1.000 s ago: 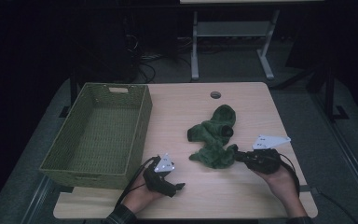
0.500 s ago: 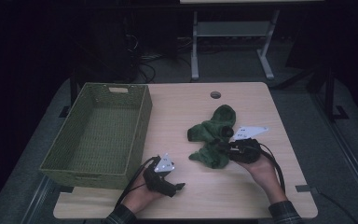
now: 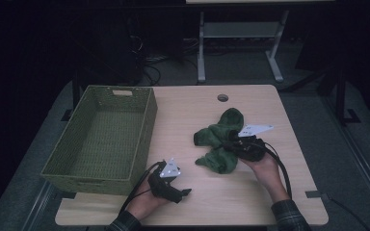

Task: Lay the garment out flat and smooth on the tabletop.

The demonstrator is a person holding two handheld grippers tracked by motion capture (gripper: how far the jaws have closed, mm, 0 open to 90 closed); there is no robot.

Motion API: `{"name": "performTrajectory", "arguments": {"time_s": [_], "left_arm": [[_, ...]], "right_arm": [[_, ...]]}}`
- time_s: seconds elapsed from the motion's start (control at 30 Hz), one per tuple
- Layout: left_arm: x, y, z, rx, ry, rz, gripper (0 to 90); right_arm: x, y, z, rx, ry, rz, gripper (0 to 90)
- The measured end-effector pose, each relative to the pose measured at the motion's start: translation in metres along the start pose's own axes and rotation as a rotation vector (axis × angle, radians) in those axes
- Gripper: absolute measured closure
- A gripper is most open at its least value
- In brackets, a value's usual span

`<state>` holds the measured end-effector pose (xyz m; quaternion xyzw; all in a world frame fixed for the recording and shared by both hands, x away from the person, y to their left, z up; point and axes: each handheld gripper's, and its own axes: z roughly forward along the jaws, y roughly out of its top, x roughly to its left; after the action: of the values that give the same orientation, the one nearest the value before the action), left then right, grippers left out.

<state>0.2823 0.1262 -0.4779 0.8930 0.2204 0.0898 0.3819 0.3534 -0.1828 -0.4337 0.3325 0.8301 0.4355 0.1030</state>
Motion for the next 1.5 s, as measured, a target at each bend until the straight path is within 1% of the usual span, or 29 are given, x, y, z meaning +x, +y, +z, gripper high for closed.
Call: {"name": "performTrajectory", "arguments": {"time_s": [0.07,0.13,0.23,0.3,0.33,0.37,0.4,0.5,0.57,0.7,0.73,0.77,0.83,0.87,0.93,0.97,1.0,1.07,1.1,1.17,1.2,1.27,1.37,1.43,1.5], "left_arm": [[0.0,0.0,0.0,0.0,0.0,-0.001,13.4],[0.0,0.0,0.0,0.0,0.0,0.0,13.4],[0.0,0.0,0.0,-0.001,0.0,0.0,13.4],[0.0,0.0,0.0,-0.001,0.0,0.0,13.4],[0.0,0.0,0.0,-0.001,0.0,0.0,13.4],[0.0,0.0,0.0,0.0,0.0,0.0,13.4],[0.0,0.0,0.0,0.0,0.0,0.0,13.4],[0.0,0.0,0.0,0.0,0.0,0.0,13.4],[0.0,0.0,0.0,0.001,0.0,0.001,13.3],[0.0,0.0,0.0,0.003,-0.002,0.007,12.9],[0.001,0.0,0.0,0.003,-0.002,0.007,12.9],[0.001,0.0,0.0,0.003,-0.003,0.007,12.9],[0.001,0.001,0.0,0.003,-0.004,0.008,12.8],[0.001,0.001,0.001,0.003,-0.004,0.01,12.8],[0.001,0.001,0.0,0.006,-0.004,0.011,12.9],[0.001,0.002,0.001,0.011,-0.002,0.005,13.0],[0.001,0.003,0.001,0.019,-0.003,0.01,13.0],[0.001,0.004,0.0,0.028,0.002,-0.001,14.2],[0.002,0.005,0.001,0.033,0.0,-0.005,14.3],[0.003,0.008,0.0,0.042,0.003,-0.014,15.8],[0.004,0.01,0.0,0.041,0.001,-0.02,15.8],[0.006,0.014,0.0,0.03,0.0,-0.019,20.2],[0.008,0.024,-0.002,0.008,-0.008,-0.015,24.0],[0.01,0.031,-0.003,-0.013,-0.022,-0.009,29.2],[0.011,0.038,-0.004,-0.035,-0.035,-0.01,38.0]], "right_arm": [[-0.001,-0.003,0.009,0.032,0.016,0.001,89.4],[0.001,-0.005,0.016,0.072,0.038,0.013,89.8],[0.004,-0.008,0.023,0.108,0.056,0.01,90.0],[0.006,-0.01,0.027,0.13,0.072,-0.004,90.0],[0.007,-0.011,0.029,0.145,0.078,0.0,90.0],[0.008,-0.014,0.031,0.163,0.098,-0.003,90.0],[0.009,-0.015,0.031,0.168,0.097,0.005,90.0],[0.012,-0.018,0.03,0.17,0.101,-0.011,90.0],[0.014,-0.019,0.03,0.173,0.099,-0.011,90.0],[0.014,-0.018,0.029,0.161,0.096,-0.015,90.0],[0.014,-0.017,0.027,0.152,0.085,-0.032,90.0],[0.015,-0.015,0.024,0.141,0.072,-0.041,88.2],[0.016,-0.01,0.015,0.104,0.066,-0.031,84.1],[0.015,-0.008,0.01,0.082,0.057,-0.041,83.2],[0.014,-0.005,0.001,0.051,0.048,-0.032,81.0],[0.013,-0.005,-0.002,0.04,0.039,-0.025,81.0],[0.011,-0.004,-0.006,0.033,0.036,-0.018,81.0],[0.007,-0.004,-0.012,0.009,0.021,-0.015,80.4],[0.006,-0.004,-0.014,0.007,0.019,-0.003,79.7],[0.002,-0.004,-0.02,-0.001,-0.002,0.004,78.4],[0.001,-0.004,-0.022,-0.006,-0.004,0.012,77.4],[-0.004,-0.003,-0.027,-0.013,-0.019,0.022,75.4],[-0.008,-0.003,-0.031,-0.027,-0.028,0.031,73.7],[-0.01,-0.003,-0.033,-0.026,-0.038,0.043,72.0],[-0.012,-0.003,-0.034,-0.024,-0.044,0.048,69.1]]}}
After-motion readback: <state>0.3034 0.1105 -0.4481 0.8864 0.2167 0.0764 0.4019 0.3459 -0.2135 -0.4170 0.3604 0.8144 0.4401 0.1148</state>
